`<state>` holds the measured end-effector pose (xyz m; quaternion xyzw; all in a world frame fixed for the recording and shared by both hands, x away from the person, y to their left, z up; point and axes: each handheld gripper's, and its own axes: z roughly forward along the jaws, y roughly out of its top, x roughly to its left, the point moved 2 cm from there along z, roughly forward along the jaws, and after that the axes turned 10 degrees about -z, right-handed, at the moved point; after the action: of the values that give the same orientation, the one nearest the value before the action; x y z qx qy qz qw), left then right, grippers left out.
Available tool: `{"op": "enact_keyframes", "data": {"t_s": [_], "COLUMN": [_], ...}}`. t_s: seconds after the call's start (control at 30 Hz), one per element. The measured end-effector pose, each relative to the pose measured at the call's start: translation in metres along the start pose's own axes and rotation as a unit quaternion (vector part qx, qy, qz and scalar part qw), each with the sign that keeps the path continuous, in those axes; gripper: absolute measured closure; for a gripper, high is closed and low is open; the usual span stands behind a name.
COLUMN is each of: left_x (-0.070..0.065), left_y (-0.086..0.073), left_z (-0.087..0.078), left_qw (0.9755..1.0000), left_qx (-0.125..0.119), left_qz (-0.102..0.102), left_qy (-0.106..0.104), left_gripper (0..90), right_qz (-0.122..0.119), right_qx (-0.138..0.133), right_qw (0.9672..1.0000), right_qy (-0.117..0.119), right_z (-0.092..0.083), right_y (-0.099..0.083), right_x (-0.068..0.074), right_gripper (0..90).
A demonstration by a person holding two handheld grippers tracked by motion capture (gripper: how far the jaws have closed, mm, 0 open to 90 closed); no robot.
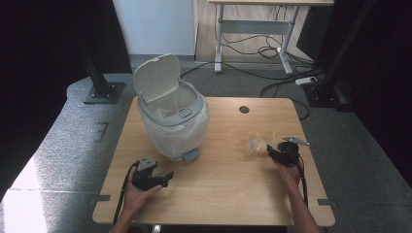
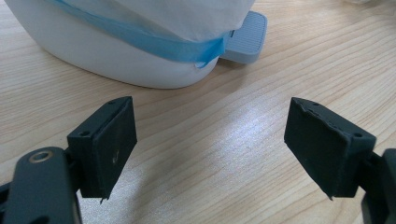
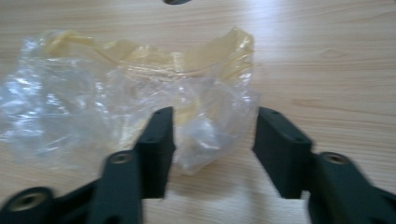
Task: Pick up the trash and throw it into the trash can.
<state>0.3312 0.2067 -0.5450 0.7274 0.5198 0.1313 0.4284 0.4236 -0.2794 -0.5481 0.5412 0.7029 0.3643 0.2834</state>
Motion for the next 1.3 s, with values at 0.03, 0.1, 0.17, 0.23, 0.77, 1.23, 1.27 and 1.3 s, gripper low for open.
{"op": "enact_keyframes", "data": {"t_s": [0.03, 0.1, 0.17, 0.23, 0.77, 1.23, 1.27, 1.3], "left_x": [0.0, 0.0, 0.0, 0.0, 0.0, 0.002, 0.002, 0.003], "left_y": [0.0, 0.0, 0.0, 0.0, -0.001, -0.002, -0.002, -0.002], "left_z": [0.0, 0.0, 0.0, 0.001, 0.001, 0.001, 0.001, 0.001], "left_qw": [1.0, 1.0, 1.0, 1.0, 1.0, 0.9999, 0.9999, 0.9999], "left_qx": [0.001, 0.001, 0.001, 0.002, 0.003, 0.003, 0.003, 0.002], "left_qz": [0.0, 0.0, -0.002, -0.002, -0.004, -0.01, -0.011, -0.011], "left_qy": [0.0, 0.0, 0.001, 0.001, 0.002, 0.005, 0.005, 0.005], "left_gripper": [16.6, 16.6, 16.6, 16.6, 16.9, 17.1, 17.1, 17.1], "right_qz": [0.004, 0.002, -0.004, -0.004, 0.0, 0.006, 0.006, 0.003], "right_qx": [-0.004, -0.004, -0.006, -0.009, -0.083, -0.151, -0.151, -0.164], "right_qw": [0.9999, 0.9999, 0.9998, 0.9998, 0.9936, 0.9825, 0.9825, 0.9804], "right_qy": [0.012, 0.013, 0.016, 0.018, 0.077, 0.108, 0.108, 0.109], "right_z": [0.0, 0.0, 0.0, -0.001, -0.046, -0.097, -0.097, -0.105], "right_y": [0.0, 0.0, 0.0, 0.001, 0.006, 0.024, 0.024, 0.028], "right_x": [0.0, 0.001, 0.003, 0.004, 0.007, 0.006, 0.006, 0.009], "right_gripper": [61.6, 66.0, 77.4, 83.1, 89.7, 89.8, 89.8, 89.8]}}
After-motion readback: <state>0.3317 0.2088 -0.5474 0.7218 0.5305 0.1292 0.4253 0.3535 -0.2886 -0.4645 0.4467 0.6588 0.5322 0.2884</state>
